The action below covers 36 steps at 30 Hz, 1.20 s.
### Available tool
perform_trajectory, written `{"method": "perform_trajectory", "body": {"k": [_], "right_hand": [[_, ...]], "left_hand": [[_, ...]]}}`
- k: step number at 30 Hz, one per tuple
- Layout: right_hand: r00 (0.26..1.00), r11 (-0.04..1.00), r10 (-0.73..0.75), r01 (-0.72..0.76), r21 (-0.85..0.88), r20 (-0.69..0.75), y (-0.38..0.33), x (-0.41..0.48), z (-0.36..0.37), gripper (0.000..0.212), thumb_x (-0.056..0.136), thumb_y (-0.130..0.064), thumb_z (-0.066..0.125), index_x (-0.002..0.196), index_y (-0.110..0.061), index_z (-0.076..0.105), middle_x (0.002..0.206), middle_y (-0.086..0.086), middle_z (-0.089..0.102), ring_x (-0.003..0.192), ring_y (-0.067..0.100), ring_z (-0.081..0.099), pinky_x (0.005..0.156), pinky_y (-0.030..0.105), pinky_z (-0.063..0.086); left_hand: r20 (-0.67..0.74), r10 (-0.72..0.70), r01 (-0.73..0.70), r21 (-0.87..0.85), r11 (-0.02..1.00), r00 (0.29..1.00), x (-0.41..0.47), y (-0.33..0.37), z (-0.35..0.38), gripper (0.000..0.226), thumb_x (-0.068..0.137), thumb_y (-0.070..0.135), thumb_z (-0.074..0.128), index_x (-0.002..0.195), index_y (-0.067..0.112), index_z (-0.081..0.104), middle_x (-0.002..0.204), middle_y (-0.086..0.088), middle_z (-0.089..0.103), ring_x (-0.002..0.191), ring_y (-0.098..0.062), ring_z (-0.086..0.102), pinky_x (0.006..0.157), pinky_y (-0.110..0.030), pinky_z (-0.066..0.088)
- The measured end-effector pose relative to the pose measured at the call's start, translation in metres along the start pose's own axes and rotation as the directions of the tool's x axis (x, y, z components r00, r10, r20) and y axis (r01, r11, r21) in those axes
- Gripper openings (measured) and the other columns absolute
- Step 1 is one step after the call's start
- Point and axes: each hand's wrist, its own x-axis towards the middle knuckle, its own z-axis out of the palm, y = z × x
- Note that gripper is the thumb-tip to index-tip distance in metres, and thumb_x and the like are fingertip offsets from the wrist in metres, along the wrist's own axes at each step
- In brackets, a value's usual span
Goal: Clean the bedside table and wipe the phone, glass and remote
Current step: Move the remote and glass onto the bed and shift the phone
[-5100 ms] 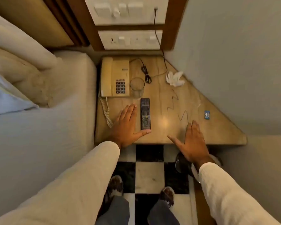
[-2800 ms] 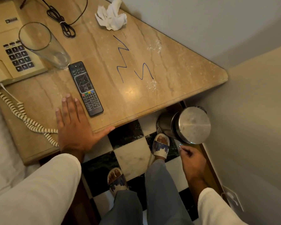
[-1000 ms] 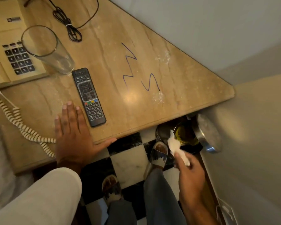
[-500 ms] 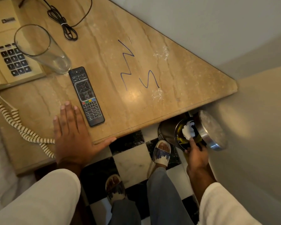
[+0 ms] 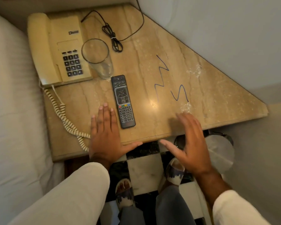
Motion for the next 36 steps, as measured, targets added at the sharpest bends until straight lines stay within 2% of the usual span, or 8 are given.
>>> {"method": "perform_trajectory", "body": {"k": [4, 9, 16, 19, 21, 24, 30, 36], "right_hand": [[0.937, 0.921, -0.261, 0.314, -0.231, 0.234, -0.013, 0.068, 0.005, 0.137, 0.076, -0.094, 0.056, 0.169, -0.006, 0.008, 0.179, 0.008, 0.003, 0.166, 0.020, -0.003, 0.133, 0.027, -0.006], [0.807, 0.763, -0.338, 0.536, -0.362, 0.484, -0.023, 0.121, 0.035, 0.150, 0.069, -0.102, 0.050, 0.168, 0.001, 0.004, 0.178, 0.017, -0.004, 0.166, 0.029, -0.007, 0.135, 0.044, 0.003], [0.828, 0.748, -0.324, 0.521, -0.412, 0.458, -0.021, 0.118, 0.067, 0.154, 0.065, -0.109, 0.035, 0.167, 0.003, 0.005, 0.178, 0.019, -0.005, 0.166, 0.030, -0.006, 0.135, 0.050, 0.007], [0.828, 0.751, -0.319, 0.517, -0.410, 0.461, -0.022, 0.119, 0.065, 0.153, 0.066, -0.109, 0.033, 0.167, 0.003, 0.007, 0.178, 0.019, -0.002, 0.166, 0.030, -0.003, 0.134, 0.050, 0.008], [0.828, 0.750, -0.311, 0.516, -0.415, 0.467, -0.023, 0.120, 0.065, 0.152, 0.067, -0.109, 0.028, 0.167, 0.003, 0.006, 0.178, 0.019, -0.003, 0.166, 0.030, -0.003, 0.134, 0.050, 0.008], [0.824, 0.745, -0.320, 0.524, -0.414, 0.467, -0.024, 0.120, 0.066, 0.148, 0.070, -0.107, 0.027, 0.167, 0.004, 0.007, 0.178, 0.020, -0.002, 0.166, 0.031, -0.002, 0.134, 0.052, 0.011], [0.820, 0.748, -0.292, 0.517, -0.417, 0.492, -0.022, 0.122, 0.066, 0.147, 0.070, -0.106, 0.026, 0.167, 0.003, 0.004, 0.177, 0.020, -0.005, 0.166, 0.030, -0.005, 0.134, 0.050, 0.006], [0.824, 0.741, -0.310, 0.521, -0.422, 0.474, -0.023, 0.121, 0.068, 0.147, 0.071, -0.107, 0.029, 0.167, 0.002, 0.007, 0.178, 0.018, -0.003, 0.166, 0.030, -0.002, 0.134, 0.050, 0.007]], "left_hand": [[0.010, 0.004, -0.003, -0.030, 1.000, 1.000, 0.001, 0.000, 0.001, 0.151, 0.068, 0.109, 0.026, 0.164, -0.006, 0.016, 0.175, -0.027, 0.006, 0.163, -0.042, 0.009, 0.130, -0.063, 0.013], [0.001, 0.018, -0.018, -0.036, 0.999, 1.000, 0.001, 0.000, 0.001, 0.149, 0.070, 0.108, 0.024, 0.164, -0.007, 0.015, 0.174, -0.028, 0.004, 0.164, -0.041, 0.008, 0.129, -0.063, 0.016], [0.026, 0.009, -0.009, -0.027, 1.000, 1.000, 0.000, 0.001, -0.002, 0.148, 0.070, 0.108, 0.018, 0.165, -0.005, 0.007, 0.175, -0.026, -0.004, 0.164, -0.039, -0.001, 0.131, -0.061, 0.009], [0.019, 0.003, -0.001, -0.123, 0.992, 1.000, -0.001, 0.001, -0.012, 0.145, 0.070, 0.107, 0.019, 0.167, -0.001, 0.010, 0.177, -0.019, -0.002, 0.165, -0.033, -0.002, 0.133, -0.057, 0.007], [-0.030, -0.075, 0.062, -0.309, 0.949, 0.997, -0.001, 0.000, -0.022, 0.129, 0.080, 0.099, 0.027, 0.166, 0.004, 0.022, 0.177, -0.014, 0.013, 0.165, -0.028, 0.010, 0.133, -0.054, 0.014], [-0.080, -0.318, 0.233, -0.517, 0.824, 0.945, 0.015, 0.018, -0.040, 0.101, 0.091, 0.078, 0.046, 0.164, 0.009, 0.030, 0.170, -0.011, 0.034, 0.157, -0.027, 0.031, 0.128, -0.049, 0.032], [0.022, -0.475, 0.413, -0.531, 0.740, 0.880, 0.063, 0.061, -0.059, 0.089, 0.094, 0.039, 0.068, 0.164, 0.006, 0.023, 0.164, -0.013, 0.034, 0.151, -0.029, 0.033, 0.128, -0.039, 0.029], [0.020, -0.576, 0.459, -0.626, 0.630, 0.817, 0.018, 0.048, -0.059, 0.080, 0.089, 0.027, 0.069, 0.160, 0.008, 0.037, 0.154, -0.012, 0.042, 0.142, -0.026, 0.041, 0.120, -0.040, 0.042]]}}
